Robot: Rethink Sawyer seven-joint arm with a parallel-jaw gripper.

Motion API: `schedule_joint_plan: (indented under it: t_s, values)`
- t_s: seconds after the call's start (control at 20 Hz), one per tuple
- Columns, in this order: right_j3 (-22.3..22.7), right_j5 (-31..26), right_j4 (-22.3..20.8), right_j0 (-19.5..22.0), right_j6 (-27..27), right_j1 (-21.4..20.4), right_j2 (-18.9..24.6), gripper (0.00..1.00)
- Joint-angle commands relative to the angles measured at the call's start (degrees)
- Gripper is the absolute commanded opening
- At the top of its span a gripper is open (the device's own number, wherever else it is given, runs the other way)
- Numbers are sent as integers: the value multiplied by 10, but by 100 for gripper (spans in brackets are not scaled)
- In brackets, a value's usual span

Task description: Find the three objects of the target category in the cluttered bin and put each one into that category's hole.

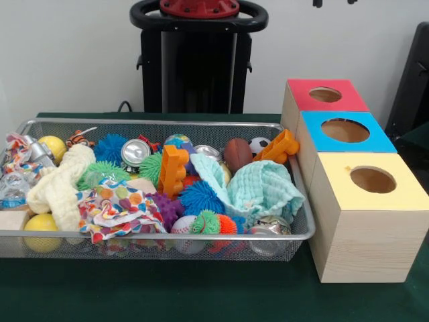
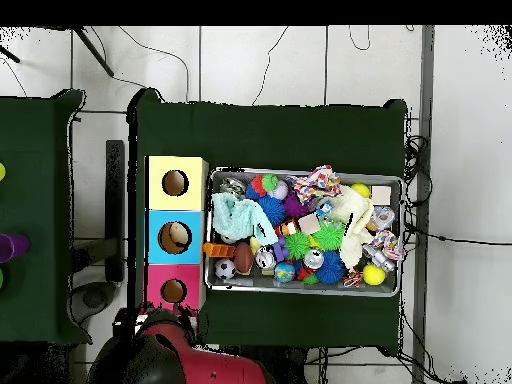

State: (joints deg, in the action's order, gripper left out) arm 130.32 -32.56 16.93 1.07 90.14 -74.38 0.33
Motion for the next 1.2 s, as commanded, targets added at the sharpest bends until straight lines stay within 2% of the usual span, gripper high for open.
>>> schedule_joint_plan:
  t_s: [0.05,0.15,0.25,0.4,0.65,0.75,0.95,1.2]
  values:
    - [42,-46,-20,1,44,13,17,100]
    - [31,-38,-38,-3,51,11,10,100]
    - [30,2,-54,-12,64,3,0,100]
    - [7,38,-106,-38,93,-8,-26,100]
    - [-23,67,-167,-67,111,-9,-55,100]
    - [-28,102,-187,-76,117,-8,-65,100]
    - [-31,158,-211,-84,118,-6,-75,100]
    - [-25,209,-213,-94,119,-7,-88,100]
